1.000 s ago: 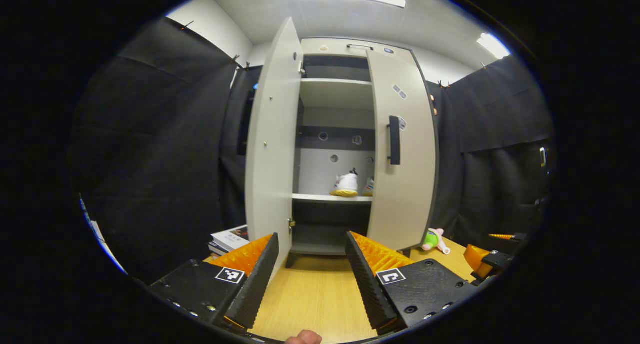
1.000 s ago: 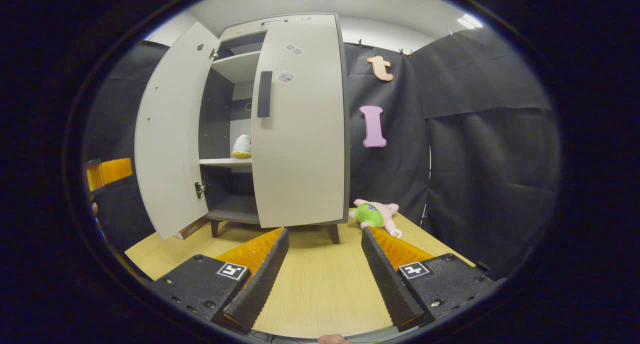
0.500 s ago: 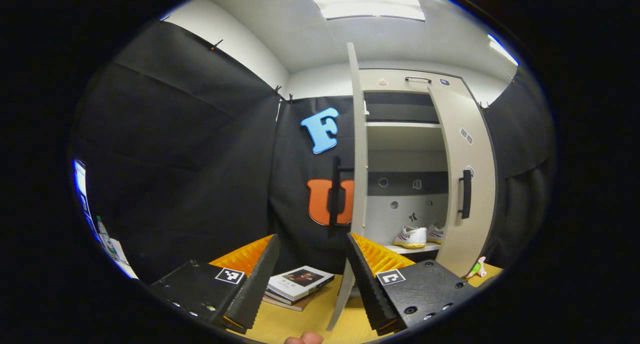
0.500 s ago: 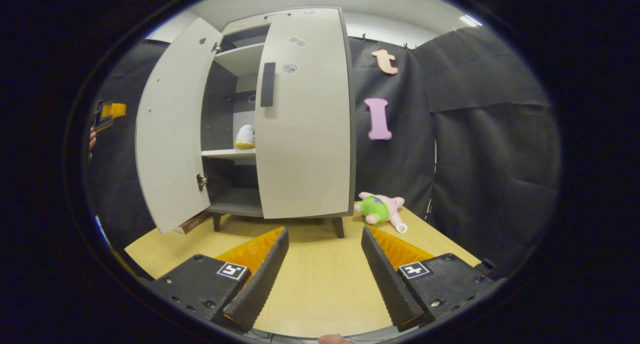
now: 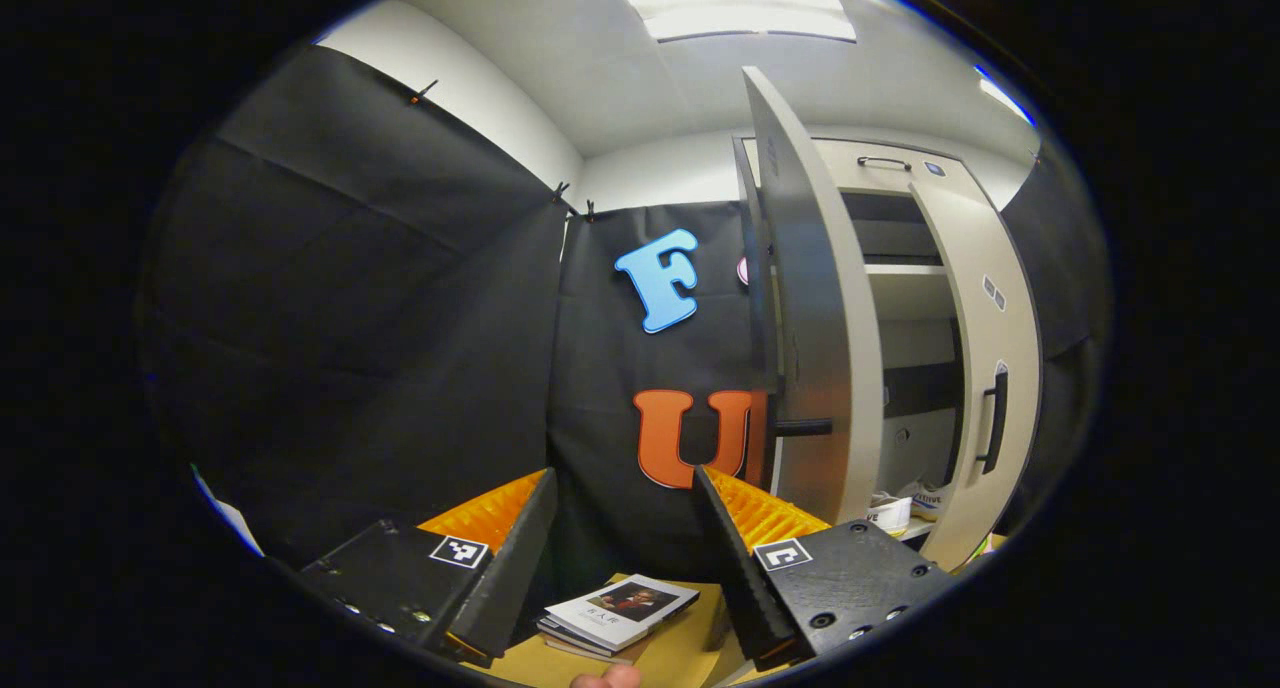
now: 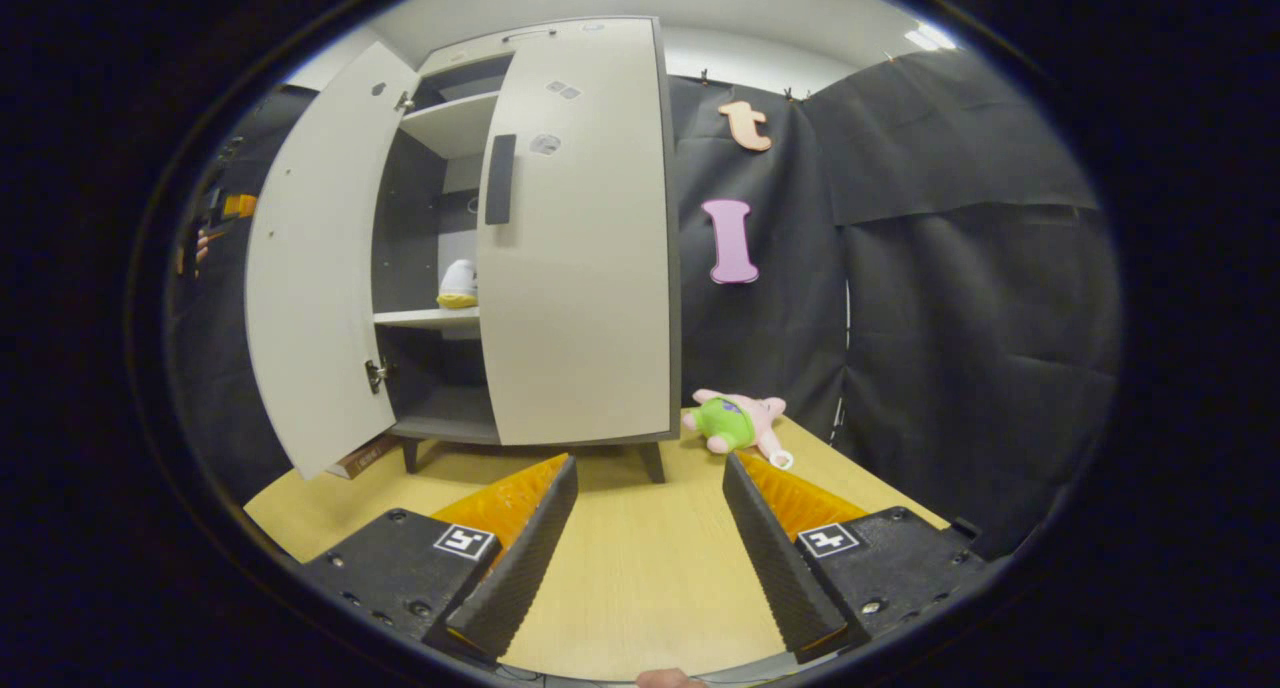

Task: Grab one shoe with the right hand and put it into the shoe cabinet, grab the other shoe with the left hand and put it into the shoe cabinet; then close the right door with the right hand and the left door with the left hand.

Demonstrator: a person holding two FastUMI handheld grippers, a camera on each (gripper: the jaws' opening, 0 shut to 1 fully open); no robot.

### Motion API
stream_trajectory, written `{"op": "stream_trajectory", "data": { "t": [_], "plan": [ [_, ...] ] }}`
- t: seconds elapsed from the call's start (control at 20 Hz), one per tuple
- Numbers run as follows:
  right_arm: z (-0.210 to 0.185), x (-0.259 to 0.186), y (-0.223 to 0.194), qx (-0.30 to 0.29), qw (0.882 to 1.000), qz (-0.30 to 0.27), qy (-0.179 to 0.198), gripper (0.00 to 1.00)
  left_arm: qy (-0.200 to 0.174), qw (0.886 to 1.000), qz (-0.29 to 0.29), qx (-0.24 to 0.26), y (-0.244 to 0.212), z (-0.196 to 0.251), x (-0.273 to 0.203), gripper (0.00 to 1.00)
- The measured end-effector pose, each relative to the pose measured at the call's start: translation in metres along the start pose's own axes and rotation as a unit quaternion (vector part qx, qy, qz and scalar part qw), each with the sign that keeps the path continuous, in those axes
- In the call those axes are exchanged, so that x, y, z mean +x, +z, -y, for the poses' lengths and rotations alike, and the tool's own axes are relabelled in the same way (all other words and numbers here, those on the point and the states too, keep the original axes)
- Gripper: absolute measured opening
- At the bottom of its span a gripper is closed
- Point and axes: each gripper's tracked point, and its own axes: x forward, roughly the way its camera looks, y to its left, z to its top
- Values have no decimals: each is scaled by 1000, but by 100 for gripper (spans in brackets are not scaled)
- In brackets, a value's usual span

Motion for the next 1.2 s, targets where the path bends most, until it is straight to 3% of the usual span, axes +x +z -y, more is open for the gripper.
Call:
{"op": "stream_trajectory", "data": {
  "t": [0.35, 0.55, 0.7, 1.2],
  "plan": [
    [6, 5, 1, 4, 1000, -3, -8, 96, -15, 1000, -1, -3, -3, 3, 24, 81],
    [-4, 10, 1, 1, 1000, -8, 5, 96, -32, 999, -17, -27, -7, 11, 22, 81],
    [-12, 10, 4, -3, 1000, -1, 13, 95, -29, 999, -12, -14, -2, 13, 20, 81],
    [-3, 8, 5, -7, 1000, 1, 8, 96, -81, 996, -16, -32, -2, 71, 3, 81]
  ]
}}
